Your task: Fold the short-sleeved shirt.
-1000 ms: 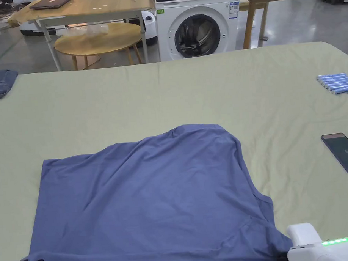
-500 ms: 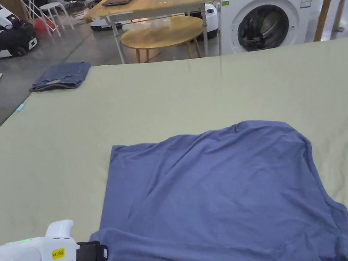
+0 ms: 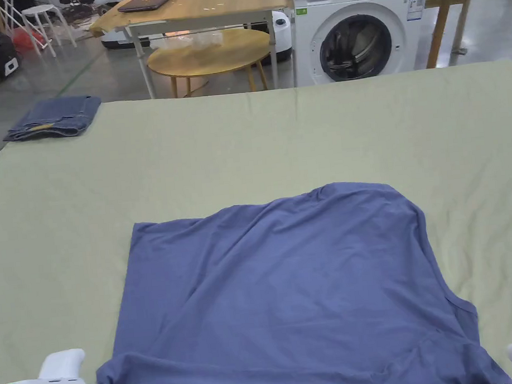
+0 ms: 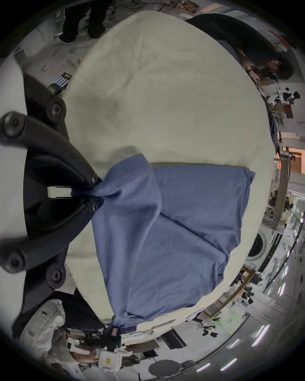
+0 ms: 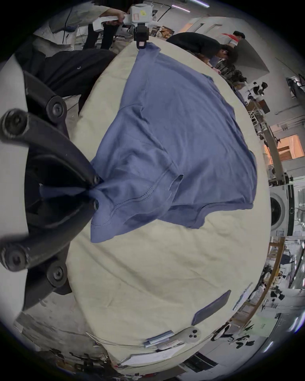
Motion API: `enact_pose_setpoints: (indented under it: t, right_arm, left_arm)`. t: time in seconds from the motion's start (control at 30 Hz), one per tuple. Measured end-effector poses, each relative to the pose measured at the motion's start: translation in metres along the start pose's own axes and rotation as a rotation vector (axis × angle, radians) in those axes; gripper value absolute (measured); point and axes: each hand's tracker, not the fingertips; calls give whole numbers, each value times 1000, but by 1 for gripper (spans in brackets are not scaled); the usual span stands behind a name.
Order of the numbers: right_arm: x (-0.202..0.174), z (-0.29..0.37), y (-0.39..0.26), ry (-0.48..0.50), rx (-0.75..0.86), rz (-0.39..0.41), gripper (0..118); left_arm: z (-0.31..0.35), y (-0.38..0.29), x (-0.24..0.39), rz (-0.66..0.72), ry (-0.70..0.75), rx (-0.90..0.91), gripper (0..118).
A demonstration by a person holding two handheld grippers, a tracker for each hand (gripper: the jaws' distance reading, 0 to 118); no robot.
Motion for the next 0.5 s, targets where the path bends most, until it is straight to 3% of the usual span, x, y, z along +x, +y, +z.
enact_pose_setpoints:
  t: [0.37,0.5]
  right_arm:
    - [-15,30,93,-6,94,105,4]
    - [-7,-15,148,26,33,52,4]
  left_arm:
    - [22,68,4,-8,-36,88,1]
    - [3,104,20,32,-21,82,1]
